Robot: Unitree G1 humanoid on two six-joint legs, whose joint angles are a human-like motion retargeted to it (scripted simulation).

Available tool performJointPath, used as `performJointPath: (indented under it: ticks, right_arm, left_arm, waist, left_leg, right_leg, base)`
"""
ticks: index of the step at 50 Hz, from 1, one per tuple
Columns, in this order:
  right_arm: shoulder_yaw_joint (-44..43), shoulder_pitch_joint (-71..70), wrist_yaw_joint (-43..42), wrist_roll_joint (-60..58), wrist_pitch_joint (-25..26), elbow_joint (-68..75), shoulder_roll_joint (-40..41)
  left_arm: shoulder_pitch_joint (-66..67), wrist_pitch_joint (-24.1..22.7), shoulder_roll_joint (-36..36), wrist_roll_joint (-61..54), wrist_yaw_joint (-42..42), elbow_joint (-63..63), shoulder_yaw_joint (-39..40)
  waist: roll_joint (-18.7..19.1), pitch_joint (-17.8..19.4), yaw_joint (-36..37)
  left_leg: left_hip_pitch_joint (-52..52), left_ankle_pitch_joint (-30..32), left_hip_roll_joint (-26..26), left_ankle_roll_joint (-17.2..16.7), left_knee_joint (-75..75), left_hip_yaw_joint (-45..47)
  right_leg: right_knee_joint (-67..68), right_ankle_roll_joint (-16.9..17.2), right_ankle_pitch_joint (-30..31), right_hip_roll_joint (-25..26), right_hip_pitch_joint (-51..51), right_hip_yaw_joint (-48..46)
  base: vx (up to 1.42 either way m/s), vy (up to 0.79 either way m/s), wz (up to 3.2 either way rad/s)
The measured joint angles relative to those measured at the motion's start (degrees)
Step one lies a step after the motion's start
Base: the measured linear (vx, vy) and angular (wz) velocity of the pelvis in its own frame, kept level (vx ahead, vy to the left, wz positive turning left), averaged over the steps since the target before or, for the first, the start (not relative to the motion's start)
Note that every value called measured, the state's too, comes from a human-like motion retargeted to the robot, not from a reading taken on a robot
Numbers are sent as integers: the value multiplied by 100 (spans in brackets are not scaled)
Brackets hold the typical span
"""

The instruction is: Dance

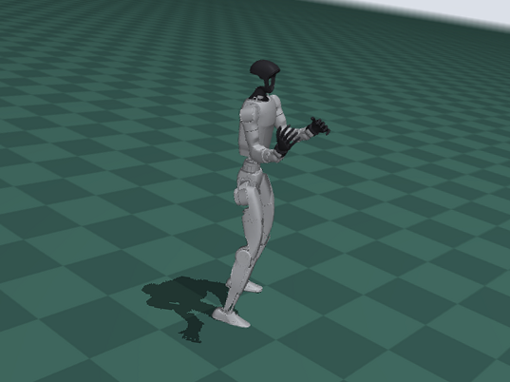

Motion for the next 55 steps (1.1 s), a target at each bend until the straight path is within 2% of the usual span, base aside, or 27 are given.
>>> performJointPath:
  ticks: [2, 3, 5, 7, 8, 10, 12, 13, 15, 19, 23, 25, 27, 30, 32, 33, 37, 40, 42, 44, 45, 46, 47, 48, 50, 53, 55]
  right_arm:
    - [53, 214, -930, 730, -1555, 309, 810]
    - [90, 356, -1244, 1091, -2093, 632, 1241]
    - [-16, 715, -1251, 1725, -2456, 1818, 1955]
    - [-234, 1117, -609, 2085, -2020, 3366, 2155]
    - [-194, 1304, -247, 2373, -1552, 3928, 2080]
    - [-118, 1555, 784, 3152, -645, 4229, 2023]
    - [-294, 1603, 1195, 3233, -728, 3838, 2072]
    - [-329, 1603, 1168, 3189, -788, 3604, 1985]
    - [-225, 1568, 941, 2914, -761, 2934, 1581]
    - [113, 1443, 865, 2118, 78, 1323, 574]
    - [299, 1340, 1292, 1368, 774, 537, 27]
    - [294, 1422, 1234, 1128, 920, 511, -186]
    - [343, 1449, 780, 1293, 843, 699, -468]
    - [555, 1411, 342, 2052, 36, 655, -1106]
    - [509, 1432, 500, 1964, -70, 318, -1486]
    - [411, 1451, 616, 1716, 13, 114, -1672]
    - [-409, 1459, 853, 24, 479, -503, -1932]
    - [-911, 1428, -250, -1437, 758, -456, -1432]
    - [-1119, 1401, -1533, -1972, 567, 10, -744]
    - [-1242, 1227, -2632, -1875, -20, 915, 205]
    - [-1296, 1079, -3040, -1605, -403, 1500, 735]
    - [-1430, 827, -2992, -908, -680, 2216, 1285]
    - [-1594, 575, -2703, -130, -861, 2957, 1800]
    - [-1819, 323, -1930, 810, -848, 3752, 2245]
    - [-1780, 372, 199, 2500, -107, 5289, 2669]
    - [-437, 659, 2315, 2019, 1197, 6647, 2776]
    - [694, 600, 3313, 950, 1684, 6763, 2697]
  left_arm:
    - [638, -750, -237, 434, 1073, 108, 164]
    - [1043, -1179, -351, 498, 1551, 271, 231]
    - [1915, -2208, -570, 477, 1996, 1039, 472]
    - [2542, -2856, -769, 326, 1737, 2396, 827]
    - [2720, -2789, -719, 59, 1419, 2932, 874]
    - [2815, -2225, -463, -1326, 200, 3162, 544]
    - [2645, -1892, -514, -2360, -225, 2857, 301]
    - [2461, -1930, -596, -2488, -171, 2653, 246]
    - [1817, -1981, -569, -2342, 205, 1949, 48]
    - [709, -1061, -349, -1443, 667, 288, -324]
    - [619, -354, -387, -886, 554, -398, -589]
    - [818, -599, -426, -750, 491, -385, -712]
    - [1113, -1218, -441, -561, 737, -83, -816]
    - [1235, -2325, -470, -948, 1844, 84, -1060]
    - [992, -2819, -626, -1146, 2164, -78, -1246]
    - [815, -2861, -672, -1084, 2293, -164, -1299]
    - [201, -2333, -644, -105, 2434, -414, -1438]
    - [189, -1949, -682, 480, 2123, 159, -1573]
    - [445, -1999, -727, 675, 1494, 1074, -1537]
    - [867, -1972, -704, 1014, 657, 2254, -1373]
    - [1122, -1848, -661, 1314, 237, 2900, -1222]
    - [1485, -1342, -447, 1951, 177, 3338, -935]
    - [1905, -776, -215, 2638, 235, 3659, -575]
    - [2439, -91, 50, 3426, 527, 3743, -67]
    - [3240, 169, 349, 3911, 872, 3775, 1134]
    - [3762, 1133, 229, 1403, 1489, 3068, 2213]
    - [3769, 1234, -525, -391, 1718, 2315, 2985]
  waist:
    - [-28, 91, 389]
    - [-39, 136, 582]
    - [-83, 192, 885]
    - [-133, 251, 1005]
    - [-149, 304, 1089]
    - [-119, 437, 1189]
    - [-156, 437, 1147]
    - [-220, 415, 1130]
    - [-288, 431, 1066]
    - [-288, 425, 841]
    - [-262, 494, 768]
    - [-250, 565, 866]
    - [-253, 646, 1004]
    - [-211, 734, 1056]
    - [-153, 710, 1119]
    - [-117, 685, 1169]
    - [42, 598, 1297]
    - [84, 595, 1417]
    - [77, 588, 1505]
    - [78, 547, 1566]
    - [72, 520, 1601]
    - [94, 519, 1636]
    - [95, 529, 1652]
    - [56, 558, 1628]
    - [-77, 597, 1697]
    - [-284, 646, 1969]
    - [-474, 658, 2105]
  left_leg:
    - [261, 77, -268, 13, -338, 263]
    - [373, 128, -388, 4, -496, 362]
    - [637, 241, -572, 14, -824, 541]
    - [976, 347, -696, 101, -1131, 730]
    - [1108, 386, -749, 152, -1240, 809]
    - [1293, 439, -839, 256, -1419, 845]
    - [1364, 445, -856, 309, -1462, 844]
    - [1364, 440, -864, 321, -1446, 800]
    - [1301, 410, -870, 340, -1375, 634]
    - [1225, 406, -780, 434, -1418, 580]
    - [1344, 492, -774, 467, -1632, 659]
    - [1458, 534, -827, 479, -1766, 698]
    - [1593, 567, -910, 497, -1869, 745]
    - [1657, 634, -1013, 487, -1956, 790]
    - [1583, 698, -1057, 459, -1985, 807]
    - [1524, 734, -1090, 449, -1994, 794]
    - [1284, 843, -1195, 369, -1995, 677]
    - [1201, 899, -1239, 271, -1978, 513]
    - [1209, 943, -1235, 201, -1981, 402]
    - [1277, 963, -1200, 103, -2015, 235]
    - [1331, 962, -1176, 54, -2039, 181]
    - [1409, 956, -1108, 29, -2053, 177]
    - [1478, 950, -1049, 12, -2060, 148]
    - [1527, 940, -1006, 6, -2053, 70]
    - [1518, 891, -898, -21, -1968, -69]
    - [1475, 797, -735, 5, -1754, -235]
    - [1402, 715, -628, 1, -1560, -443]
  right_leg:
    - [423, -121, -13, -27, -306, 314]
    - [617, -155, -11, -32, -436, 399]
    - [938, -146, -80, -183, -584, 185]
    - [985, -308, -38, -168, -504, 155]
    - [931, -258, 33, -171, -431, 226]
    - [879, -232, 45, -175, -319, 238]
    - [644, -170, 113, -264, -162, 151]
    - [481, -129, 174, -304, -69, 127]
    - [198, -54, 263, -372, 74, 74]
    - [-246, -5, 409, -346, 194, -19]
    - [-487, -4, 561, -254, 253, 52]
    - [-490, -26, 605, -205, 248, 118]
    - [-410, -41, 613, -182, 249, 222]
    - [-251, -99, 618, -178, 193, 291]
    - [-126, -221, 625, -171, 80, 273]
    - [-47, -269, 628, -182, 6, 269]
    - [237, -278, 549, -326, -183, 119]
    - [453, -67, 289, -489, -163, -25]
    - [602, 144, -47, -502, -64, -17]
    - [707, 369, -399, -324, 86, 225]
    - [730, 427, -486, -229, 160, 328]
    - [836, 432, -582, -222, 224, 215]
    - [912, 421, -649, -228, 296, 87]
    - [926, 377, -662, -256, 383, -73]
    - [856, 251, -661, -354, 511, -368]
    - [840, 191, -687, -469, 598, -626]
    - [698, 225, -633, -562, 744, -814]
  base:
    - [10, 43, -162]
    - [15, 34, -147]
    - [23, 23, -112]
    - [29, 15, -53]
    - [19, 4, -34]
    - [4, -9, -3]
    - [-1, -13, 36]
    - [-3, -11, 31]
    - [-8, -10, 27]
    - [-9, -10, 6]
    - [-2, -1, -27]
    - [5, 8, -38]
    - [11, 12, -42]
    - [1, 13, -23]
    - [-6, 19, -5]
    - [-6, 22, 8]
    - [-4, 21, 44]
    - [1, 14, 68]
    - [4, 6, 81]
    - [8, -5, 101]
    - [8, -14, 103]
    - [6, -19, 105]
    - [3, -26, 110]
    - [0, -32, 112]
    - [-4, -36, 98]
    - [-3, -33, 82]
    - [-6, -27, 109]
